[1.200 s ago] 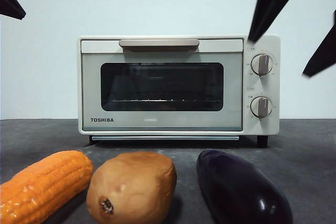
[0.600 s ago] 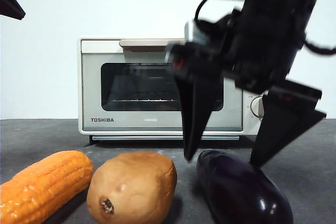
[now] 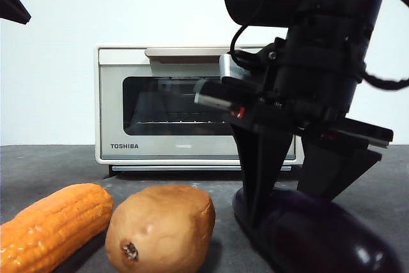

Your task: Take the eggplant from the table,put the eggplant in the oven

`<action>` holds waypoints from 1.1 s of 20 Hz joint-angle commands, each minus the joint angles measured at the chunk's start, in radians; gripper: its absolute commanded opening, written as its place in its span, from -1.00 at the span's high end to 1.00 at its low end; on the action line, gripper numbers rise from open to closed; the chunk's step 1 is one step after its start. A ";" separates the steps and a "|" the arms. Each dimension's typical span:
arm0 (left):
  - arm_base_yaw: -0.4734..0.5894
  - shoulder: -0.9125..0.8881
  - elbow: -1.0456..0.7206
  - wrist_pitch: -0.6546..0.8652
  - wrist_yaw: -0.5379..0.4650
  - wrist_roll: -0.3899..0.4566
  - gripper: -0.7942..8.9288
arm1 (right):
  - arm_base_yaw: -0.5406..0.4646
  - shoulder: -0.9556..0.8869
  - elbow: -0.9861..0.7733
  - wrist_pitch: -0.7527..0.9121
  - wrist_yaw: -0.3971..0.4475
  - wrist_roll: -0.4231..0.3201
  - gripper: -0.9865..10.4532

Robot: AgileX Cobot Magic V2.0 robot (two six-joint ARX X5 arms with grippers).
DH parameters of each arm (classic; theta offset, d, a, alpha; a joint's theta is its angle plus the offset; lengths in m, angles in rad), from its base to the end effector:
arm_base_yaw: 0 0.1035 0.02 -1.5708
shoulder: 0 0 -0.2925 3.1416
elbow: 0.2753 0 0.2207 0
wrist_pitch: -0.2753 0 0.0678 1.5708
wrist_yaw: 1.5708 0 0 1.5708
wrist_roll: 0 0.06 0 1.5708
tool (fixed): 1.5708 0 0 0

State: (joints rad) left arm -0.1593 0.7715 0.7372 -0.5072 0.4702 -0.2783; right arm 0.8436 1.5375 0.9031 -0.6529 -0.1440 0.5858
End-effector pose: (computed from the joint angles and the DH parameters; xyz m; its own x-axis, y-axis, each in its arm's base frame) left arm 0.1226 -0.0472 0.2976 0.6824 -0.5685 -0.4595 0.3648 0.8096 -0.4599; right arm 0.1614 0.1943 0.1962 0.0768 0.3022 -0.9501 -0.2854 0.9198 0.2694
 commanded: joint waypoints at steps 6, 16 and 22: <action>-0.106 0.119 0.117 0.005 -0.002 0.023 0.83 | 0.010 -0.155 0.192 -0.488 0.129 -0.317 0.61; -0.311 0.605 0.573 0.000 -0.142 0.147 0.83 | 0.010 -0.542 0.198 -0.473 0.696 -0.305 0.61; -0.382 0.827 0.767 -0.055 -0.234 0.230 0.83 | 0.010 -0.674 0.198 -0.444 0.739 -0.298 0.61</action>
State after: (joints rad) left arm -0.5331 1.5826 1.4773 -0.5629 0.2398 -0.0826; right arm 0.8436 0.8574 1.0840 -1.1065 0.5854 0.2844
